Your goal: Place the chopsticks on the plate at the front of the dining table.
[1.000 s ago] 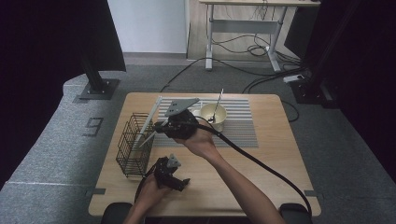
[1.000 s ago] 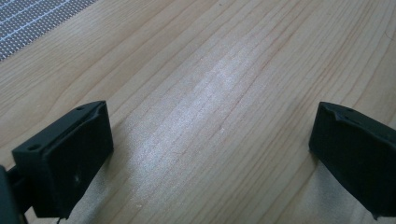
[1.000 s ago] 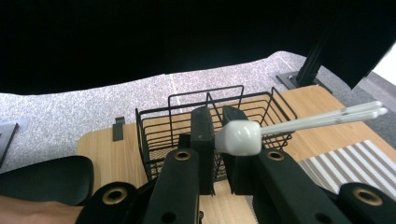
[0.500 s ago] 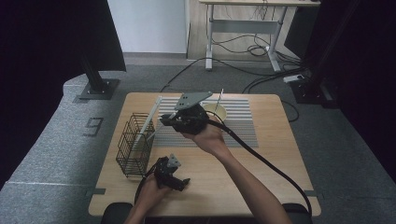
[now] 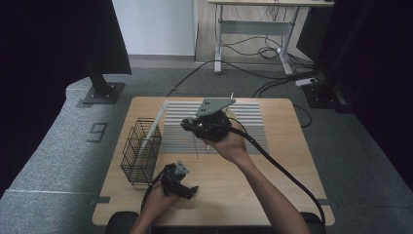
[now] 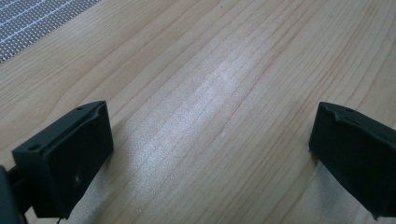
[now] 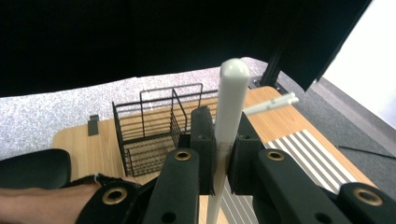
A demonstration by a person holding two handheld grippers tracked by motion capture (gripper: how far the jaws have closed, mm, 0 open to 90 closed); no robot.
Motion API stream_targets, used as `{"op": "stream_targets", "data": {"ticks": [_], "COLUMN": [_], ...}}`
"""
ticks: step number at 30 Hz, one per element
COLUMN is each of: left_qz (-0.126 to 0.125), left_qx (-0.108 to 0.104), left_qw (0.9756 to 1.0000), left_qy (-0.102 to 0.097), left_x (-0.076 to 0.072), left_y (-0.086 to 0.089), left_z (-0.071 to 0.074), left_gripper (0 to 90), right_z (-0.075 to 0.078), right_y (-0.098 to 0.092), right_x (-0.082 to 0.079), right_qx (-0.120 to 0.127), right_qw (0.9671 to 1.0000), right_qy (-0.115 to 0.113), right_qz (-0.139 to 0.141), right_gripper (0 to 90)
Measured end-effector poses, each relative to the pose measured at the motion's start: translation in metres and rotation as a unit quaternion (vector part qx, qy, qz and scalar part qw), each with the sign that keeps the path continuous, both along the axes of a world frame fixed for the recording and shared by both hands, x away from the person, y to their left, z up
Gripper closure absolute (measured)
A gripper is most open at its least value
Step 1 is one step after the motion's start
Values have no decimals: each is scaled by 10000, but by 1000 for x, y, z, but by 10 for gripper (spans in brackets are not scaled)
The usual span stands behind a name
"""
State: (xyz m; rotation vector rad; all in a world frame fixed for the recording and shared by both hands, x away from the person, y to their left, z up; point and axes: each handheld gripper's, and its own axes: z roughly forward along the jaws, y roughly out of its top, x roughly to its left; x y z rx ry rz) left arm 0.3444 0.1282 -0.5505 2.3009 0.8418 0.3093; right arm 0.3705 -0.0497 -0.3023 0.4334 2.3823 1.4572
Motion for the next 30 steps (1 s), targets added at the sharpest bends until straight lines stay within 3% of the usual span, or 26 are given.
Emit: {"op": "stream_targets", "data": {"ticks": [5, 10, 14, 16, 20, 24, 30], "left_qz": [29, 0, -132, -290, -387, -511, -579], "left_qx": [21, -192, -356, -550, -545, -496, -647], "left_qw": [10000, 9997, 9993, 9981, 9977, 9972, 9954], "left_qy": [45, 118, 62, 10, -63, -226, -406], "left_x": [0, 0, -2, -4, -7, -13, -17], "left_y": [-1, 1, 2, 4, 3, 0, 2], "left_z": [2, 6, 10, 15, 19, 23, 28], "left_gripper": [15, 72, 72, 72, 79, 147, 273], "right_z": [-12, -22, -27, -32, -38, -45, -51], "right_y": [-7, -8, -8, -6, -4, 0, 3], "right_x": [1, -3, -6, -9, -14, -20, -25], "right_qx": [-24, -13, 7, 35, 76, 94, 145], "right_qw": [10000, 10000, 9999, 9998, 9994, 9990, 9982], "right_qy": [37, 85, 117, 144, 197, 241, 304], "right_qz": [-41, 32, 91, 160, 270, 372, 500], "right_gripper": [829, 829, 829, 829, 829, 828, 829]}}
